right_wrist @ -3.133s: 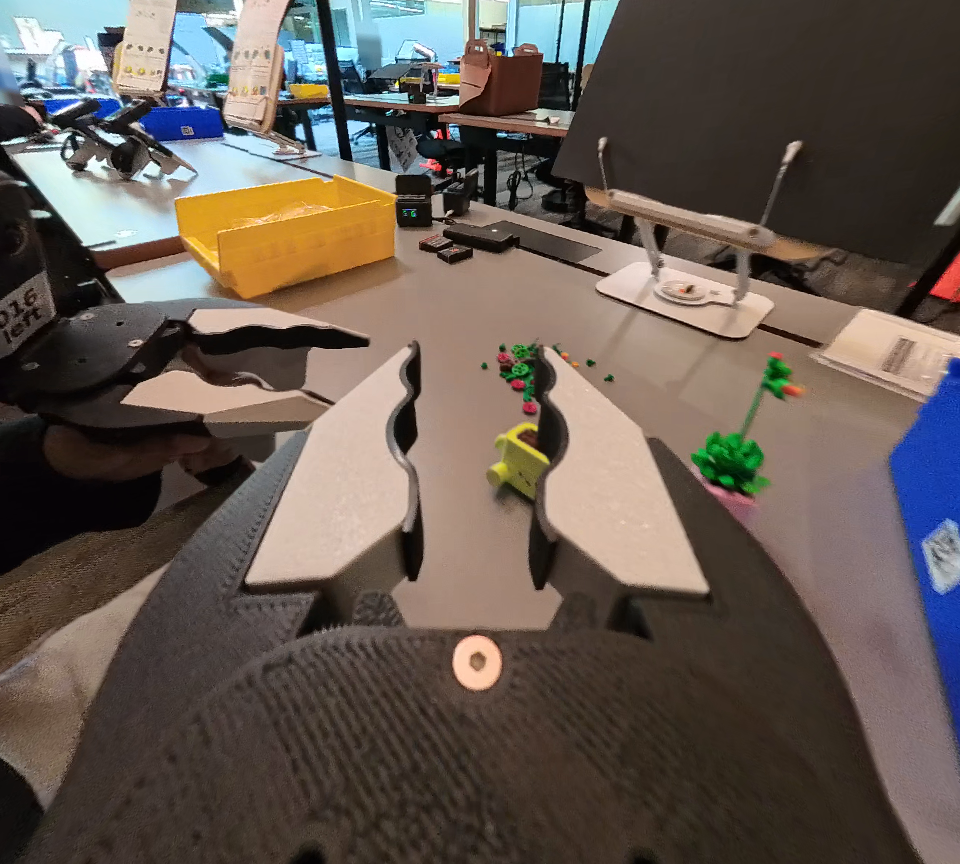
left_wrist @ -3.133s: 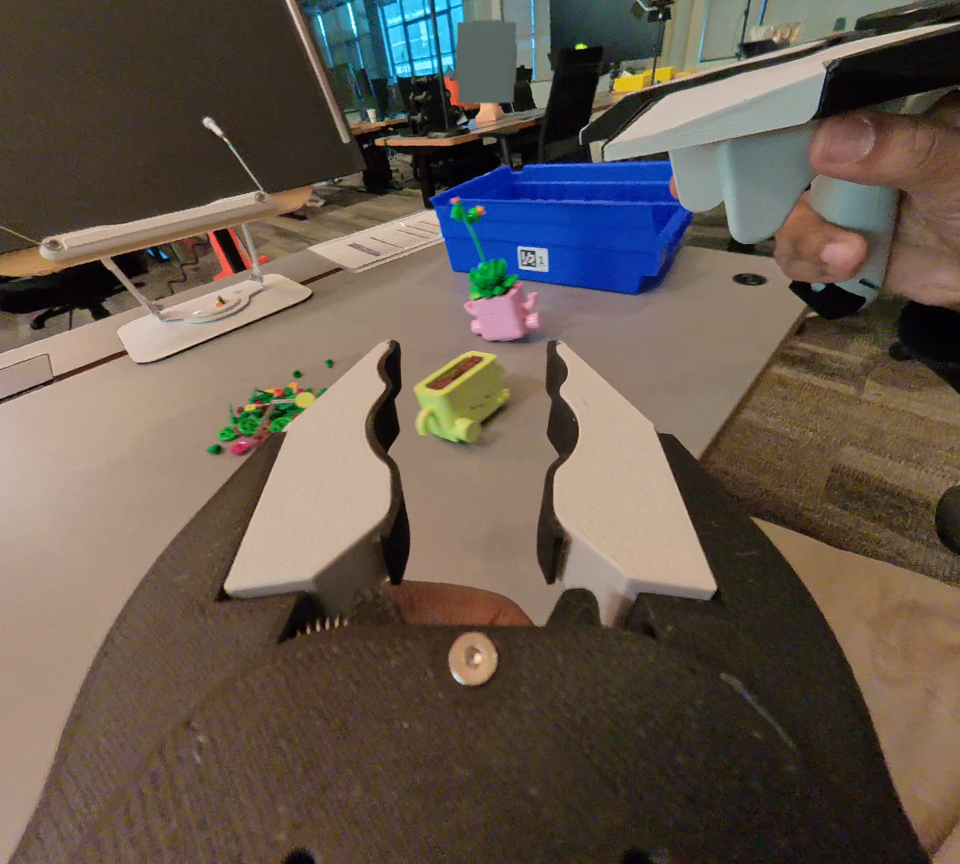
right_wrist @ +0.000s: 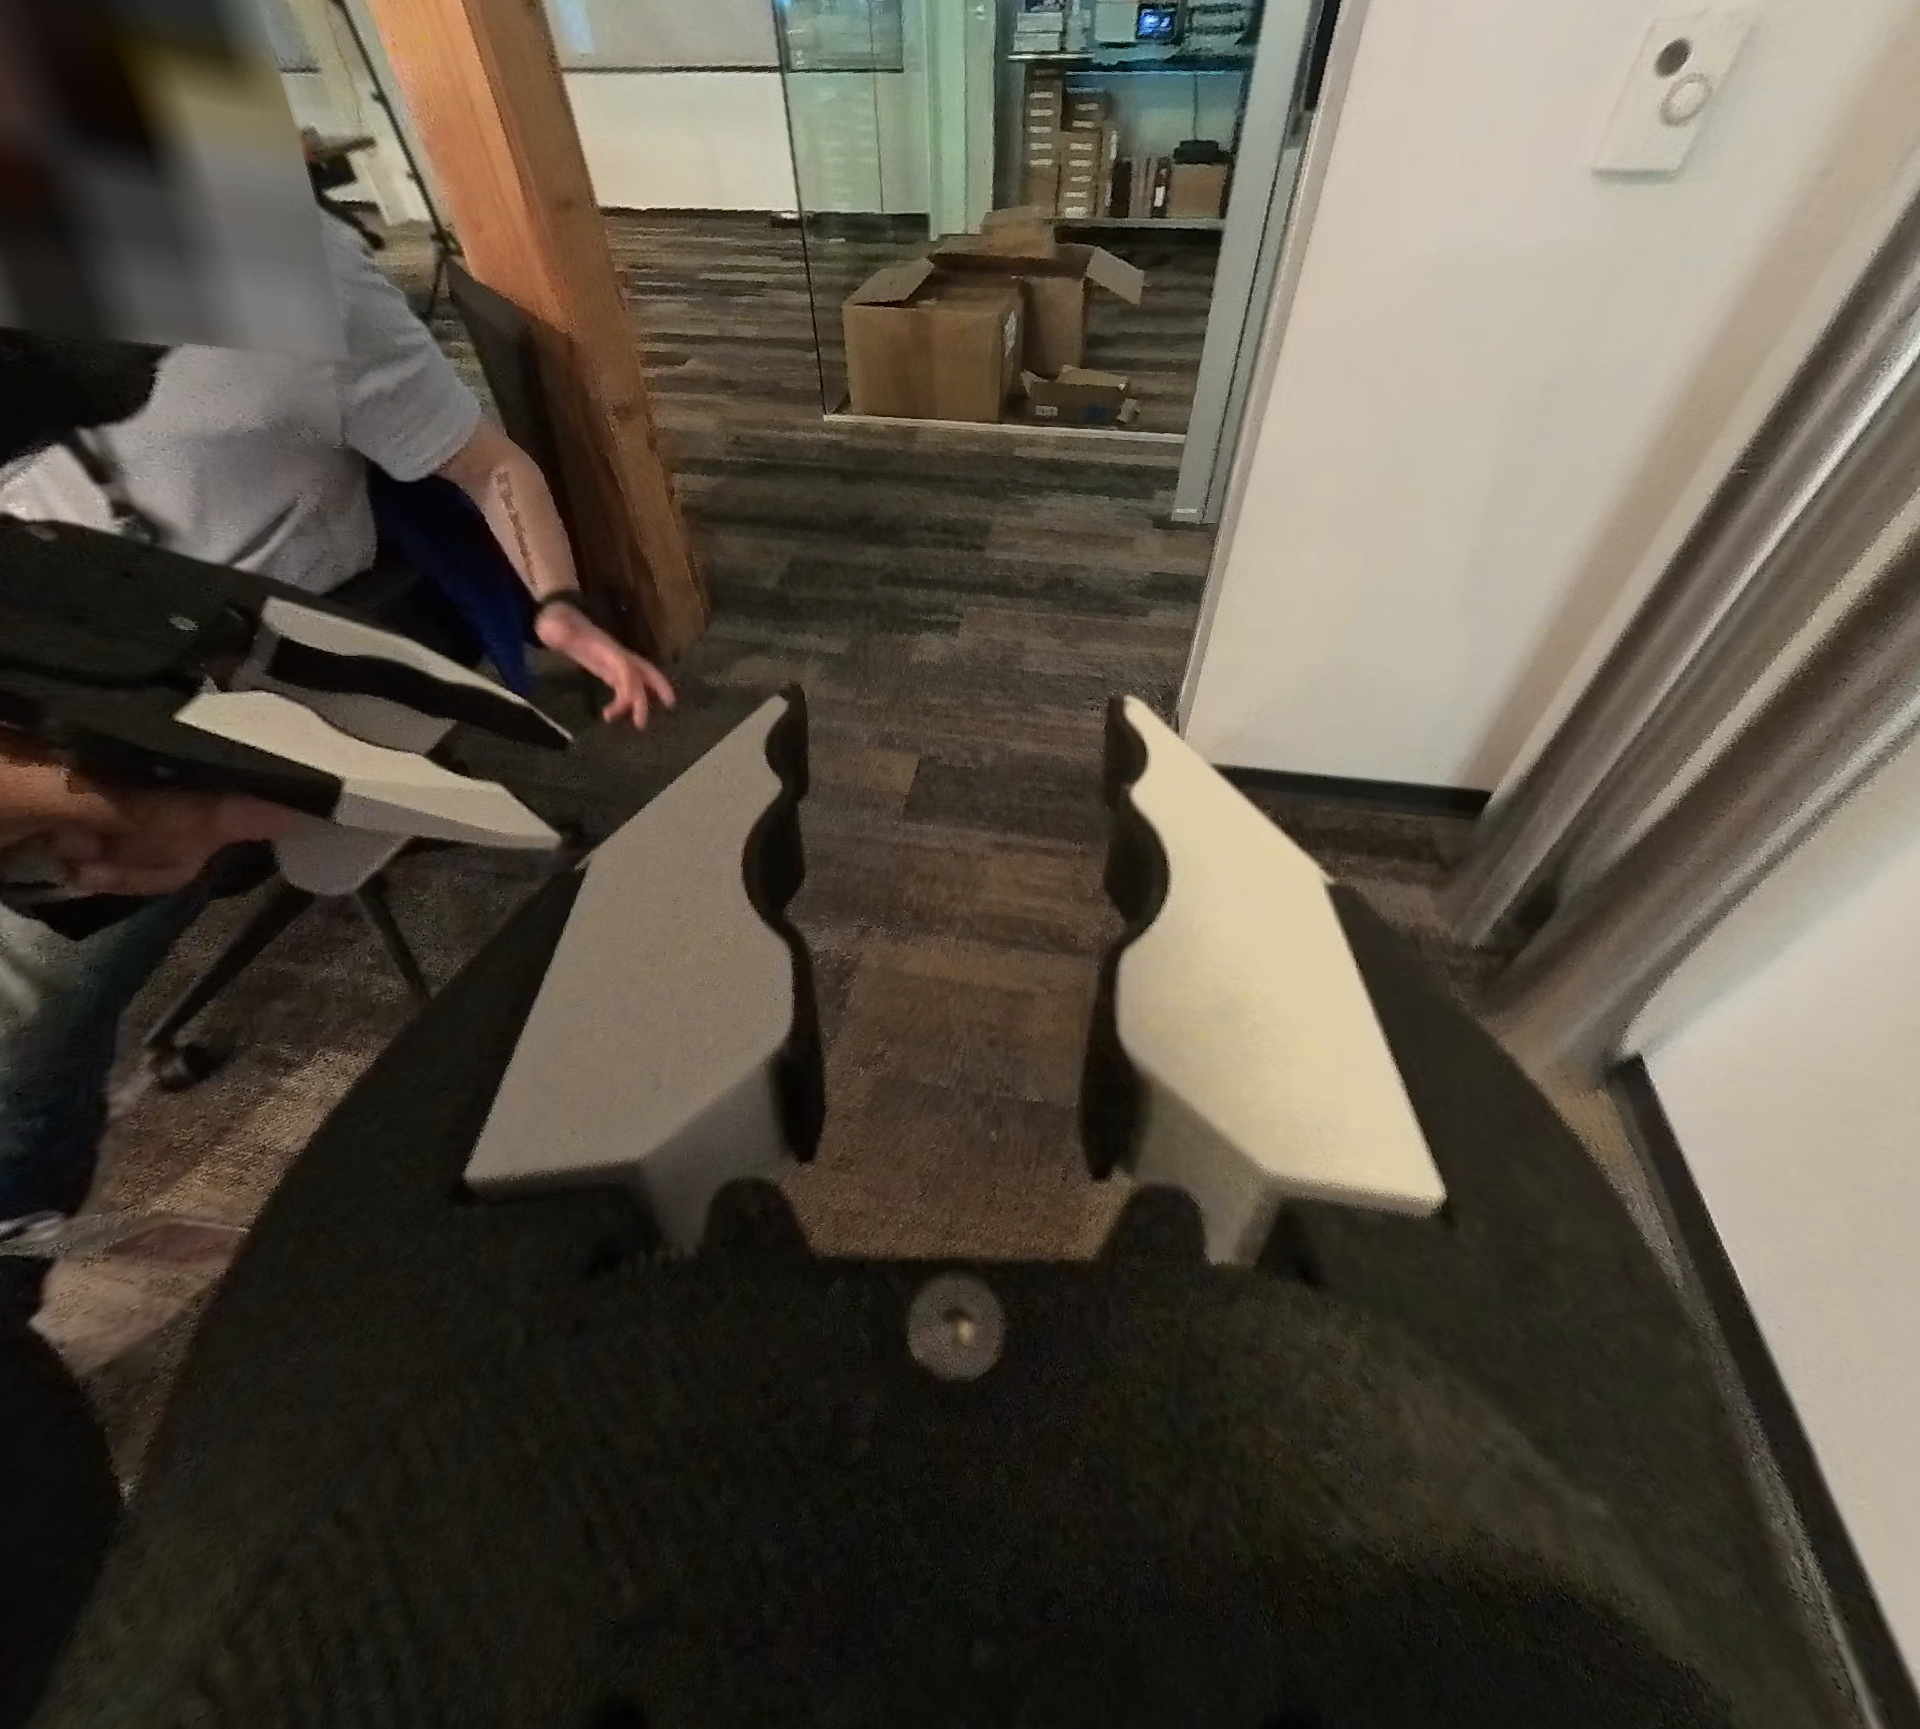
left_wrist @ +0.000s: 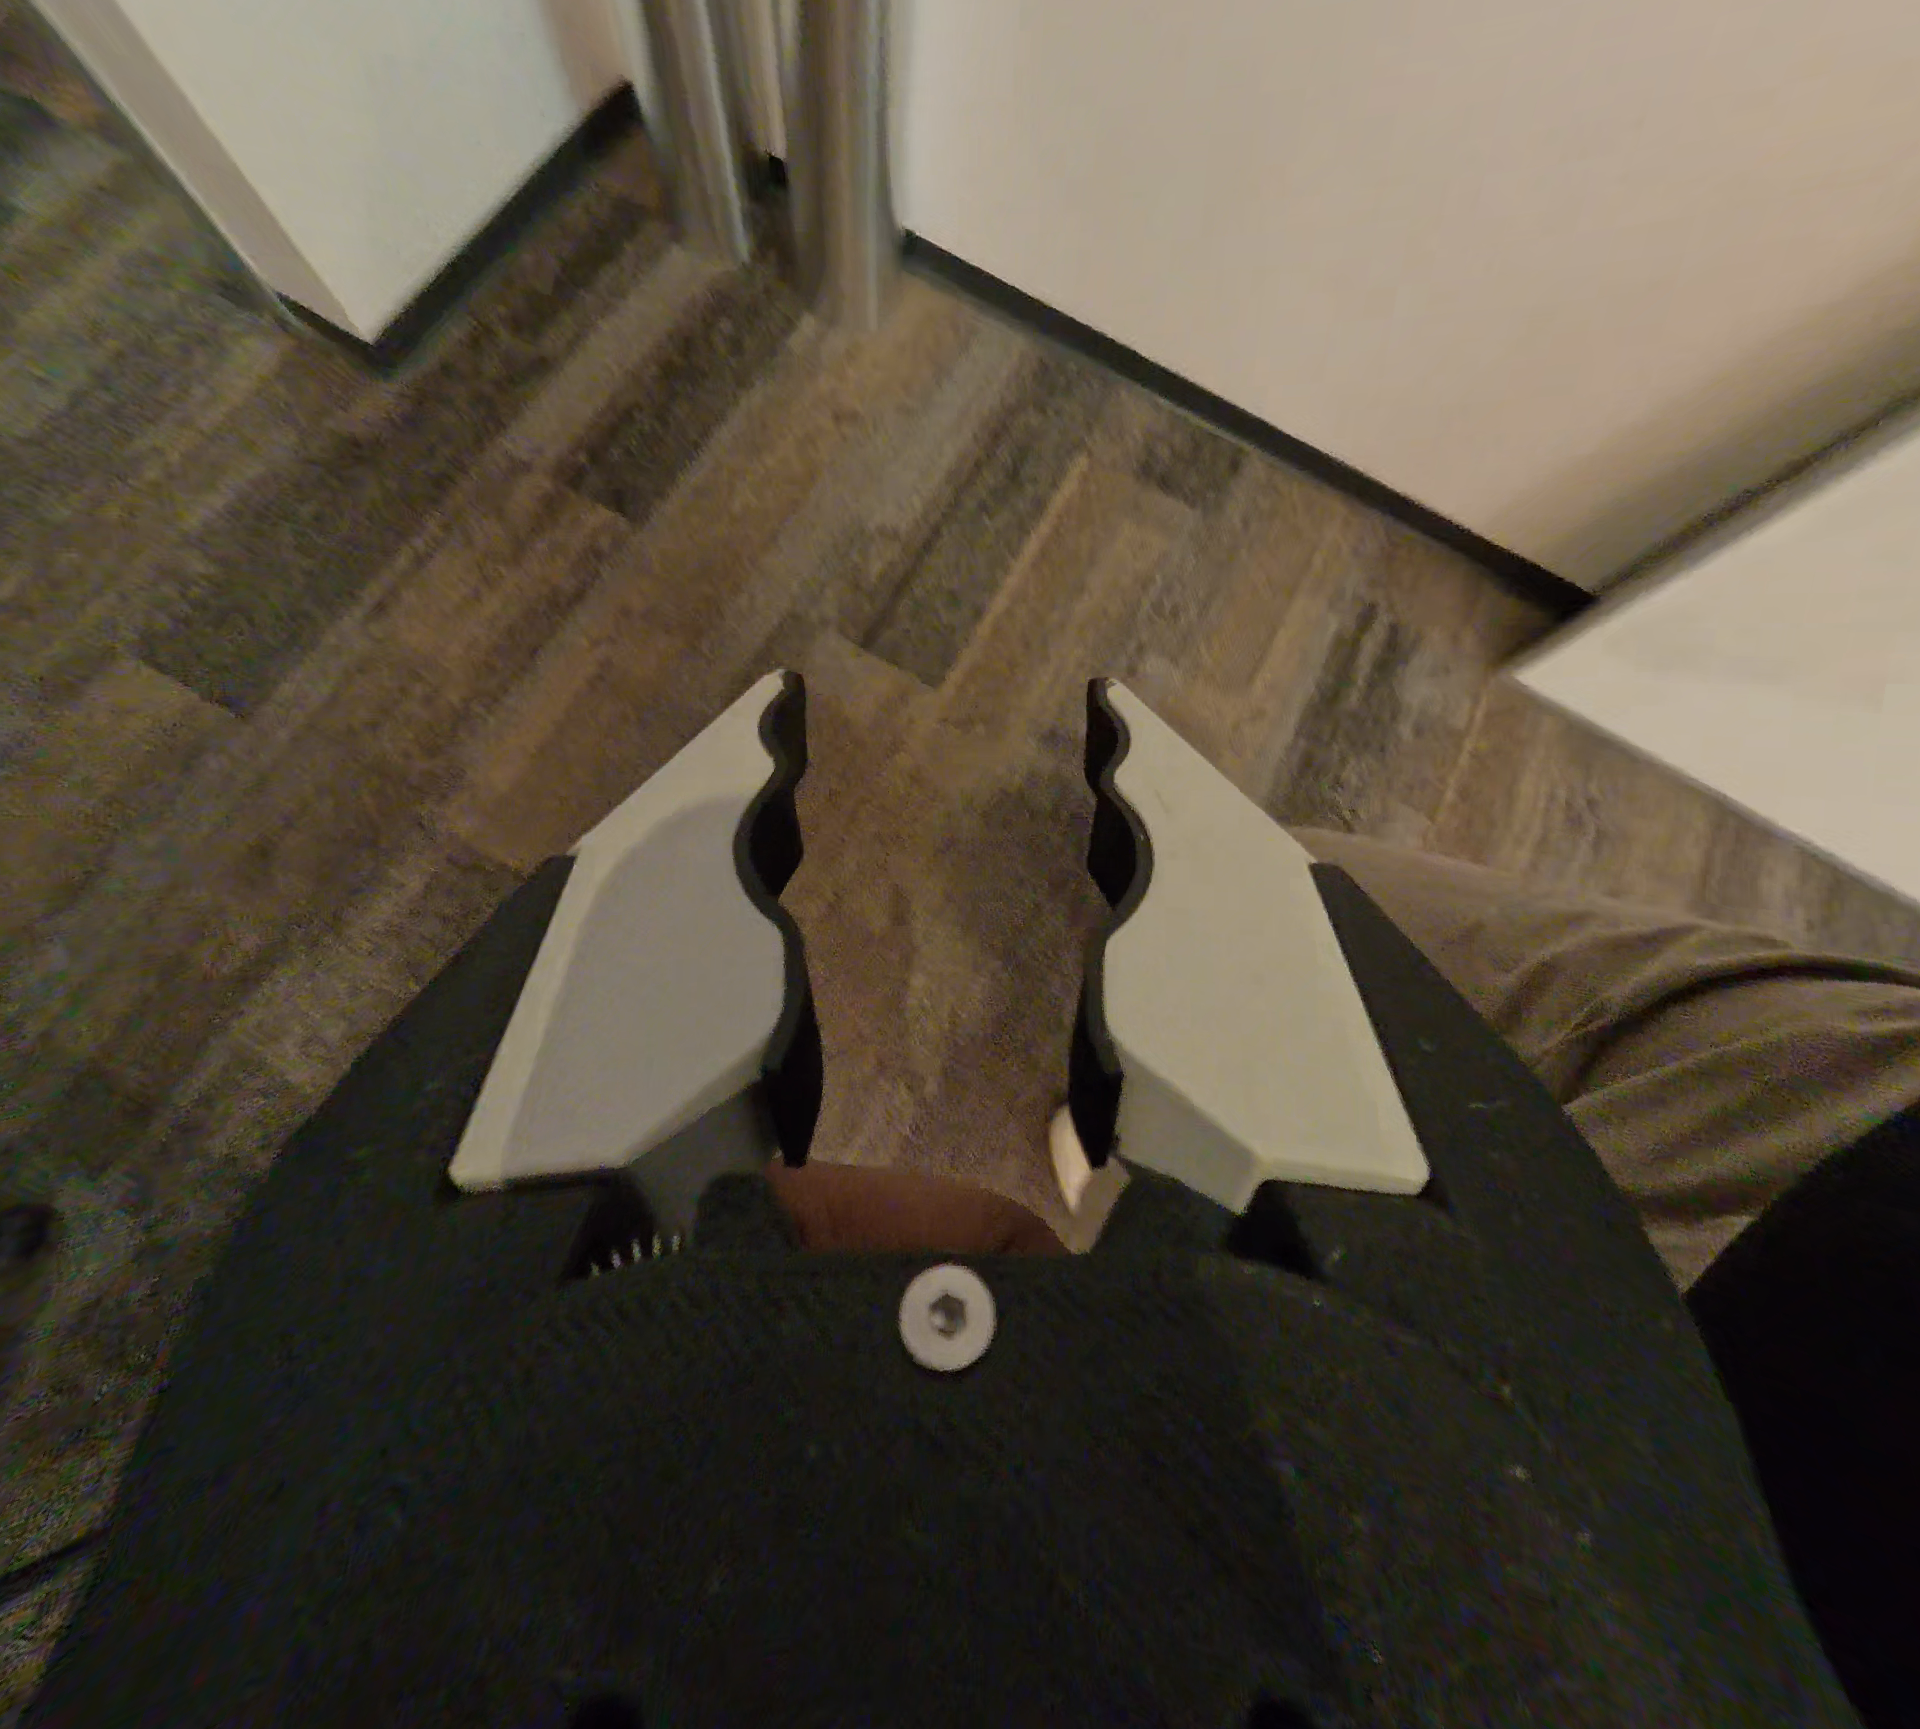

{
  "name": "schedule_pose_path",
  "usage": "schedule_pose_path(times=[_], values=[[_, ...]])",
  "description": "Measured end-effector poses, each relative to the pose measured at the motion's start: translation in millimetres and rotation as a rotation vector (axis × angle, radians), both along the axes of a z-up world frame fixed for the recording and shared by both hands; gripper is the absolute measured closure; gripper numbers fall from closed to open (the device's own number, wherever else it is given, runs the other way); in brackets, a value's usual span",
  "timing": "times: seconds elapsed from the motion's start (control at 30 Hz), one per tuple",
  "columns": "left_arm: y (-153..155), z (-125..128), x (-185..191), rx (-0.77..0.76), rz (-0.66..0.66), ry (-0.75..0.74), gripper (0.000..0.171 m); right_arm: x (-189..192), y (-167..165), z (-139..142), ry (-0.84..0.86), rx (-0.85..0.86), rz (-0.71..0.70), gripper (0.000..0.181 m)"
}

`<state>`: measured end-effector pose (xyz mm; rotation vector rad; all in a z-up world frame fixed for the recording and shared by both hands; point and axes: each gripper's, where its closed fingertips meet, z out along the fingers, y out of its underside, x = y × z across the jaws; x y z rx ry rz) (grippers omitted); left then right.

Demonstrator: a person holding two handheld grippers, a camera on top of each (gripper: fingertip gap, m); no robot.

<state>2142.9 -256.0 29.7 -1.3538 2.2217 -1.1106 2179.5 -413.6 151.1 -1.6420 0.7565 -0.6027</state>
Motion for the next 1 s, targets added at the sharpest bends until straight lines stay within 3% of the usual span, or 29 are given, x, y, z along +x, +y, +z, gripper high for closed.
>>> schedule_pose_path(times=[0.07, 0.17, 0.27, 0.37, 0.5, 0.63, 0.77, 0.83, 0.9, 1.0], values=[[10.1, -5.8, 65.8, 0.017, 0.046, -0.003, 0.120, 75.4, 2.1, -13.4, 0.015, -0.013, 0.030, 0.125], [26.7, -36.0, 161.6, 0.005, 0.148, 0.049, 0.120, 195.9, 9.5, -52.8, 0.030, -0.054, 0.091, 0.127], [39.9, -53.0, 255.9, -0.012, 0.256, 0.096, 0.120, 318.2, 34.2, -85.1, 0.021, -0.113, 0.202, 0.125], [54.5, -32.3, 352.8, -0.027, 0.345, 0.096, 0.119, 428.9, 81.4, -76.5, 0.010, -0.107, 0.343, 0.125], [106.4, -0.1, 451.5, 0.061, 0.444, 0.106, 0.116, 552.9, 171.2, -39.8, -0.027, -0.093, 0.534, 0.121], [176.1, -3.9, 547.8, 0.028, 0.571, 0.084, 0.115, 657.8, 272.8, -26.3, -0.092, -0.114, 0.685, 0.122], [270.9, -40.1, 658.4, -0.029, 0.705, 0.027, 0.116, 769.0, 371.5, -47.0, -0.194, -0.166, 0.722, 0.130], [324.4, -44.4, 717.1, -0.082, 0.767, 0.004, 0.117, 822.2, 425.9, -54.4, -0.222, -0.206, 0.731, 0.130], [374.8, -31.1, 772.6, -0.134, 0.784, -0.002, 0.116, 864.1, 487.8, -45.4, -0.232, -0.198, 0.781, 0.129], [469.1, -0.3, 834.3, -0.073, 0.870, -0.041, 0.116, 921.6, 588.3, -18.7, -0.267, -0.172, 0.865, 0.128]])
